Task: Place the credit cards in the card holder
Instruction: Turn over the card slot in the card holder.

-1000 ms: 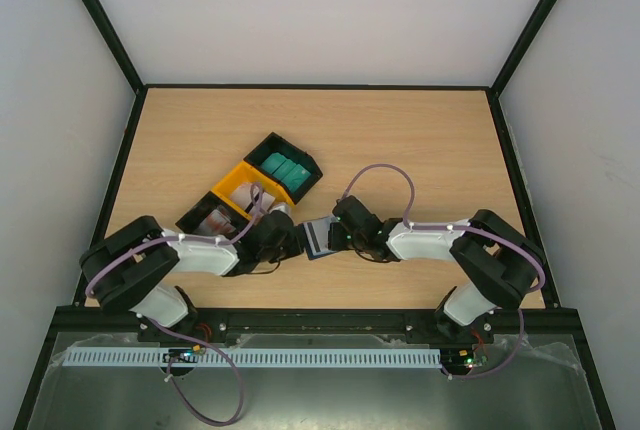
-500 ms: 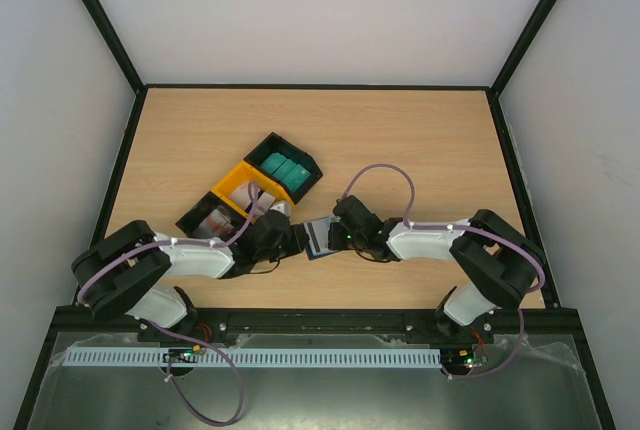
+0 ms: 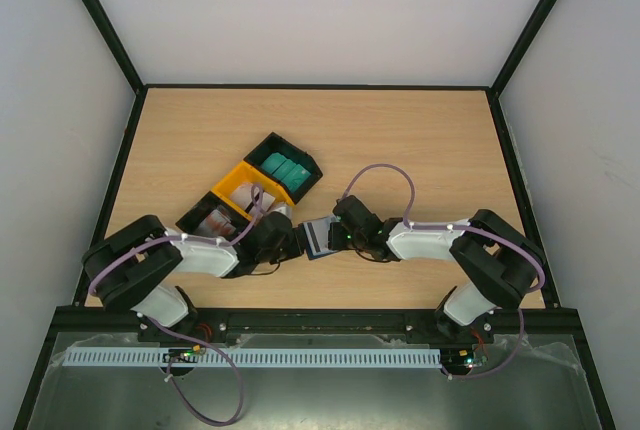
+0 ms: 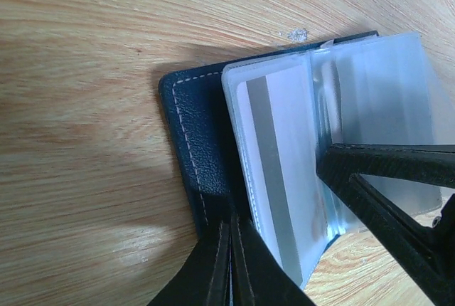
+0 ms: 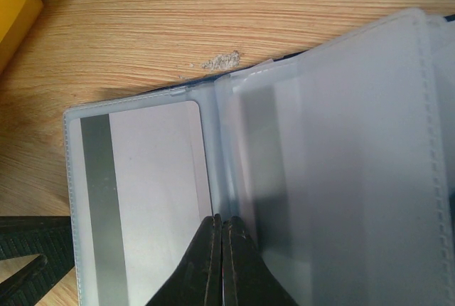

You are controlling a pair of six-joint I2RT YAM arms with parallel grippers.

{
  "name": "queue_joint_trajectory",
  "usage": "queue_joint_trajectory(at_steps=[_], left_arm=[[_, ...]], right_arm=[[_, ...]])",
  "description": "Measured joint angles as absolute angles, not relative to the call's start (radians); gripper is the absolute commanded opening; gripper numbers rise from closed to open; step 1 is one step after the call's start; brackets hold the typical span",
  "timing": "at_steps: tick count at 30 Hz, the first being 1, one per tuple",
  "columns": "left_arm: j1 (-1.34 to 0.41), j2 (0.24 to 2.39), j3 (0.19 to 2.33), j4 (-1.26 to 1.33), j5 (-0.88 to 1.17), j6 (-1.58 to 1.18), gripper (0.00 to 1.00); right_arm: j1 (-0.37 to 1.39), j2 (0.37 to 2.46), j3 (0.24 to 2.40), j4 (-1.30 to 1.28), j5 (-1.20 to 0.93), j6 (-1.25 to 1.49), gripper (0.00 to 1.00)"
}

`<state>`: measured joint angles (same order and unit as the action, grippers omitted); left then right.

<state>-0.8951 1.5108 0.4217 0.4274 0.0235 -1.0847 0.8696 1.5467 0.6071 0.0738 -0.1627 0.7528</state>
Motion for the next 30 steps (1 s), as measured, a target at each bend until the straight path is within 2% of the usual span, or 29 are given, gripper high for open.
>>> queue_joint_trajectory(at_steps=[8, 11, 14, 30], left_arm=[[-0.895, 1.51, 0.421, 0.429, 0.025, -1.085, 0.05], [-0.895, 1.493, 0.415, 0.43, 0.025, -1.083, 0.11], [-0.895, 1.472, 0.411, 0.44, 0.03, -1.08, 0.12], [-0.891, 1.505, 0.407, 0.469, 0.046, -1.094, 0.05]], right_arm=[[0.87, 1.552, 0.607, 0.083, -0.167, 0.752, 0.02], [0.87, 1.552, 0.607, 0.084, -0.167, 0.753, 0.02], [0.869, 1.552, 0.607, 0.084, -0.167, 0.752, 0.02], [0.868, 1.553, 0.606, 0.088, -0.171, 0.752, 0.02]])
